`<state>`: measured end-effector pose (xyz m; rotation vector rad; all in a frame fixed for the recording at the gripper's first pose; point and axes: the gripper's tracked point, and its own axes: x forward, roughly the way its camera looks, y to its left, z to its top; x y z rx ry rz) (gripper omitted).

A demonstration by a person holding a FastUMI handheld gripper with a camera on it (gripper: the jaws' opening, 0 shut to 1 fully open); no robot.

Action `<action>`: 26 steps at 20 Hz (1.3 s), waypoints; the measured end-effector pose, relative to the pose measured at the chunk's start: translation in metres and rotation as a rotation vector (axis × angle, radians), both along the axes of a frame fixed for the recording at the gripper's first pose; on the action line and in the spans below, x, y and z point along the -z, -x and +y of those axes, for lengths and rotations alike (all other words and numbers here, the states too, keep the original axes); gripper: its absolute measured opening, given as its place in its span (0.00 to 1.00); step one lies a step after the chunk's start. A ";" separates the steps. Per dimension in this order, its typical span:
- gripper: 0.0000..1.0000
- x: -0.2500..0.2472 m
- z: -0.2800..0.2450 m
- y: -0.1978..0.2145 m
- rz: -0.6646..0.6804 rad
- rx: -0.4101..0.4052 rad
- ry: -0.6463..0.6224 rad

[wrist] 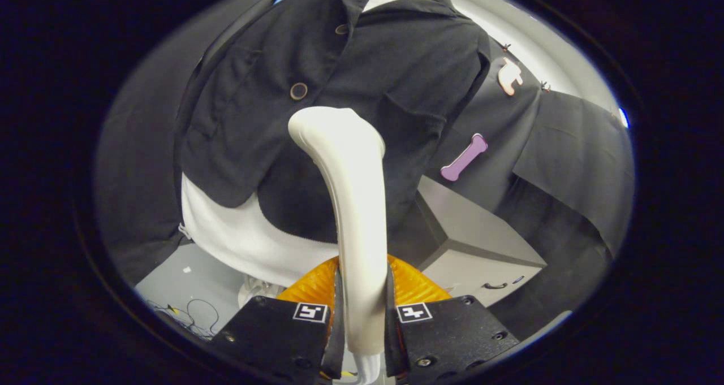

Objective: Iron the clothes twice with a garment steamer, once on the left side and once on the right side.

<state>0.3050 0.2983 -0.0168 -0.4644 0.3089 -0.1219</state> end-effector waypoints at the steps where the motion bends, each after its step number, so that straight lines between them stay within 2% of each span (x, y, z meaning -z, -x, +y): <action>1: 0.31 0.006 0.000 -0.002 0.011 0.002 0.004; 12: 0.31 0.086 -0.017 0.002 0.158 0.023 -0.014; 17: 0.31 0.089 -0.014 0.012 0.167 0.018 -0.044; 21: 0.31 0.030 0.009 0.032 0.071 -0.029 -0.109; 26: 0.31 -0.081 0.070 0.050 -0.077 -0.133 -0.213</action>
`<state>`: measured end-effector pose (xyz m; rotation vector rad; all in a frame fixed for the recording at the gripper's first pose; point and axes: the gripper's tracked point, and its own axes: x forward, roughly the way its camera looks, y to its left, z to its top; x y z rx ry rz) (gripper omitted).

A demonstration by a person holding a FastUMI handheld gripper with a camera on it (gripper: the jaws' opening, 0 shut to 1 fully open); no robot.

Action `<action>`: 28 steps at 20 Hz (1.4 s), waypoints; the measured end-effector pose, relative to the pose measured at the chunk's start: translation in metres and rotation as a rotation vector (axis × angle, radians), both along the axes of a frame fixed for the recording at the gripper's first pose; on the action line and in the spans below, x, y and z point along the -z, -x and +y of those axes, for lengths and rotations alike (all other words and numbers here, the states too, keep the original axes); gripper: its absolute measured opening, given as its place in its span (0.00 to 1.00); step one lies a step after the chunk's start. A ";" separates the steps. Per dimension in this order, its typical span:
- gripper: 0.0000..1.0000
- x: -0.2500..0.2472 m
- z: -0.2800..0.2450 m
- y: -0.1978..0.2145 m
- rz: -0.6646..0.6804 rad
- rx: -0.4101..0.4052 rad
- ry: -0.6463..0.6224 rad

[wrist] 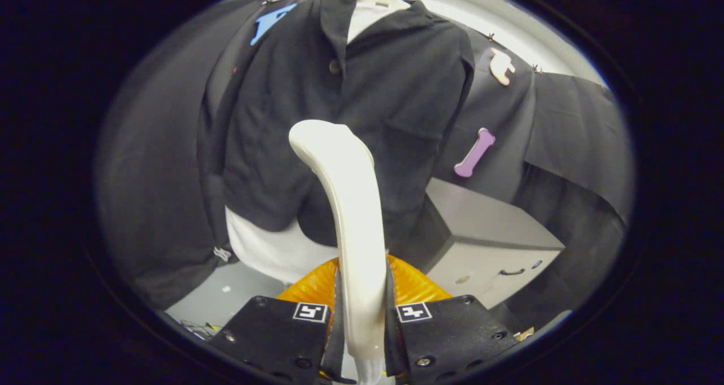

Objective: Iron the clothes twice with a garment steamer, once on the left side and once on the right side.

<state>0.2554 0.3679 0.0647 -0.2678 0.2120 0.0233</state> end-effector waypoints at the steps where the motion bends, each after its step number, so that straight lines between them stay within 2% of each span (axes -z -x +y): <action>1: 0.31 -0.022 0.014 0.001 -0.032 -0.020 -0.017; 5: 0.31 -0.117 0.065 0.000 -0.171 -0.086 -0.066; 8: 0.31 -0.172 0.089 -0.012 -0.243 -0.101 -0.105; 13: 0.31 -0.245 0.114 -0.031 -0.335 -0.127 -0.174; 16: 0.31 -0.281 0.123 -0.042 -0.403 -0.119 -0.146; 20: 0.31 -0.268 0.132 -0.054 -0.397 -0.096 -0.095; 24: 0.31 -0.223 0.118 -0.053 -0.321 -0.065 -0.143; 28: 0.31 -0.174 0.105 -0.049 -0.265 -0.048 -0.109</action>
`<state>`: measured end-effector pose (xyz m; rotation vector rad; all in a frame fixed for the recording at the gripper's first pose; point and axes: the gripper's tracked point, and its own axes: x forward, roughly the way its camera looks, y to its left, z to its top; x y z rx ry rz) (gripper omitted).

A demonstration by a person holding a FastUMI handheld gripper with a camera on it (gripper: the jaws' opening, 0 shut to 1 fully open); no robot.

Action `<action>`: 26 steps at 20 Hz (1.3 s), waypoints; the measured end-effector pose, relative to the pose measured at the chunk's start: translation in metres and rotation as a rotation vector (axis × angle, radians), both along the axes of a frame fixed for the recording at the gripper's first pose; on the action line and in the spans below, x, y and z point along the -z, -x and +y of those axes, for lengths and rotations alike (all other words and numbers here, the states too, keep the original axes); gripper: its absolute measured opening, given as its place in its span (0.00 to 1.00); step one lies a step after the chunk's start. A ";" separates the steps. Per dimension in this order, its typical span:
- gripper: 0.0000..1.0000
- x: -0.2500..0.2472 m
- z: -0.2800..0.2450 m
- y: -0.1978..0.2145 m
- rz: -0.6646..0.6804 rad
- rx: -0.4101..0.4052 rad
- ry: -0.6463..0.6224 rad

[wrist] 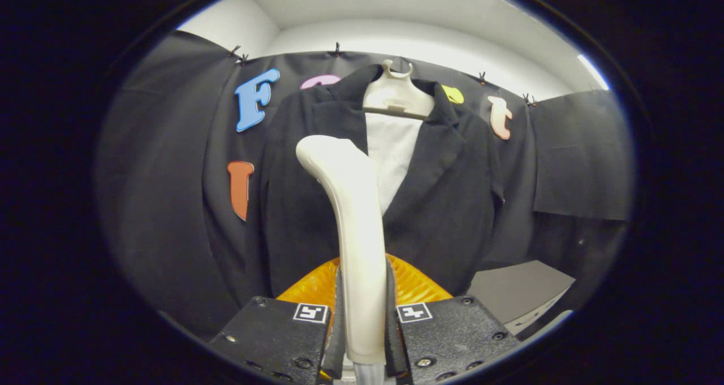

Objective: Iron the clothes twice with a garment steamer, once on the left side and once on the right side.

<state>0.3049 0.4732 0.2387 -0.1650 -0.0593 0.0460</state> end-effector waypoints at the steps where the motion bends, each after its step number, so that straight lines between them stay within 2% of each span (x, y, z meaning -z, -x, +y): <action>1: 0.31 0.011 -0.003 -0.001 0.017 0.006 0.006; 14: 0.31 0.082 -0.014 0.013 0.025 0.014 0.118; 19: 0.31 0.146 -0.016 0.014 0.150 0.010 0.135; 26: 0.31 0.217 -0.014 0.020 0.233 0.012 0.220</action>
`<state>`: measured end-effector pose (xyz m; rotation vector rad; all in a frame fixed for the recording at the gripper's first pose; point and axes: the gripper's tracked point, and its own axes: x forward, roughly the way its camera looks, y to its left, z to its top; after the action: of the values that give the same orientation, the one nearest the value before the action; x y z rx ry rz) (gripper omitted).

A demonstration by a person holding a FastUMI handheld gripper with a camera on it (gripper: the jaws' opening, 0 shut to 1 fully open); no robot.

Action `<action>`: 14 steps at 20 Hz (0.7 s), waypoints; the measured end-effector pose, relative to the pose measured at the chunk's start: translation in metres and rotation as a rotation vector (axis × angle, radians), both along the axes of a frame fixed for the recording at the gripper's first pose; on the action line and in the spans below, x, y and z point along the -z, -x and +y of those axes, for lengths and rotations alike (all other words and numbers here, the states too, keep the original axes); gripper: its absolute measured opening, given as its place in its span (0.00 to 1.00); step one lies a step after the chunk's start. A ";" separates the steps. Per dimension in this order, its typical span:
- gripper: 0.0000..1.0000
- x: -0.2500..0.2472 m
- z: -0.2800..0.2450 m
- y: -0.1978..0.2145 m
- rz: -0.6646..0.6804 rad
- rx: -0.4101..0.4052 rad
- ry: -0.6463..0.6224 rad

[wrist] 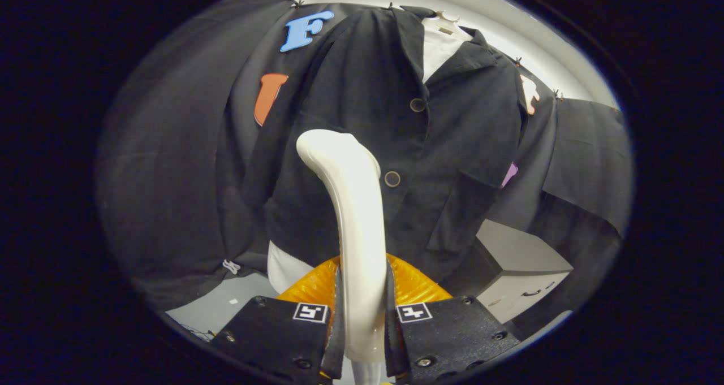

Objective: Iron the clothes twice with a garment steamer, once on the left side and once on the right side.

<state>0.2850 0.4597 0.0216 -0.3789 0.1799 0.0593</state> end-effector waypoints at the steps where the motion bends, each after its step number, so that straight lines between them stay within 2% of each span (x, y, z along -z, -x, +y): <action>1: 0.31 0.009 -0.001 0.002 0.018 0.002 0.004; 6: 0.31 0.048 0.004 0.007 0.098 0.002 0.056; 14: 0.31 0.075 -0.006 0.007 0.172 -0.025 0.121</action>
<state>0.2785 0.4537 -0.0537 -0.4967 0.3500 0.1065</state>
